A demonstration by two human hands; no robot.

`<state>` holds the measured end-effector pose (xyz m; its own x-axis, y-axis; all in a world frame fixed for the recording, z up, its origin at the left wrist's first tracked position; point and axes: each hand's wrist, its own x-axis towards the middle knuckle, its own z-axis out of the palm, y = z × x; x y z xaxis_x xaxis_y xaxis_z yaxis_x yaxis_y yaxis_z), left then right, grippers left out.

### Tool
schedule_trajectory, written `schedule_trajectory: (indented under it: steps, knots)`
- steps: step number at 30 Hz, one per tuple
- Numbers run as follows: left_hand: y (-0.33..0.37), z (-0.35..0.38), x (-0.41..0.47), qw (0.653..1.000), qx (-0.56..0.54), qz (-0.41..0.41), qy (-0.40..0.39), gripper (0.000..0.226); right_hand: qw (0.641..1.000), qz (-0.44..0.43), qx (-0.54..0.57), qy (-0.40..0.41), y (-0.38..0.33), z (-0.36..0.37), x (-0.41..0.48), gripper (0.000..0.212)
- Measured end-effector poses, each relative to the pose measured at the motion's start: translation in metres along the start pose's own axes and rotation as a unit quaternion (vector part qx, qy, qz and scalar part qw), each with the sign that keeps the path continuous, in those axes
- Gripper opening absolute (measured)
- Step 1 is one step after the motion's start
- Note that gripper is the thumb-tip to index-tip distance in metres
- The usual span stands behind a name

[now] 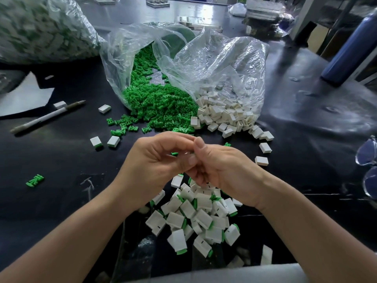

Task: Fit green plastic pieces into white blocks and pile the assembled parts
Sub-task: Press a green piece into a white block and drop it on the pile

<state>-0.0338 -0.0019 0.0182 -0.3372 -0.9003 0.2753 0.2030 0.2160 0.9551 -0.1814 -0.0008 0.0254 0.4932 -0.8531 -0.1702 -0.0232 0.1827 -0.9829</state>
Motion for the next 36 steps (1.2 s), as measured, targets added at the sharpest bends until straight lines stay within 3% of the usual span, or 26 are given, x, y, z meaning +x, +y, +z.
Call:
schedule_trajectory:
  steps: [7,16,22,25,28,32,36]
  knots:
    - [-0.0018,0.0003,0.0002,0.999,0.039,0.007,0.028,0.03,0.999,-0.009,-0.032,0.03,-0.0007,0.0047,-0.0018,0.035]
    - [-0.0005,0.001,-0.0003,0.999,0.029,0.008,0.029,0.022,0.998,-0.016,-0.05,0.036,-0.0006,0.0059,-0.0028,0.032]
    - [-0.0008,0.0012,0.0,0.999,0.025,0.005,0.029,0.029,0.997,-0.015,-0.058,0.037,0.0,0.007,-0.0019,0.044]
    - [-0.0002,0.0012,0.0,0.999,0.029,0.005,0.03,0.032,0.996,-0.012,-0.082,0.034,0.0001,0.0068,-0.0011,0.07]
    - [-0.0001,0.0006,-0.0006,0.999,0.031,0.009,0.028,0.031,0.995,-0.014,-0.096,0.034,-0.0004,0.0067,-0.0009,0.076]
    - [0.0006,0.0015,-0.0011,0.999,0.04,0.016,0.03,0.03,0.996,-0.01,-0.08,0.03,-0.0003,0.0076,-0.0014,0.071]
    - [0.0015,0.0007,-0.0003,0.999,0.024,0.014,0.034,0.024,0.998,-0.01,-0.057,0.024,-0.0022,0.0076,-0.0015,0.048]
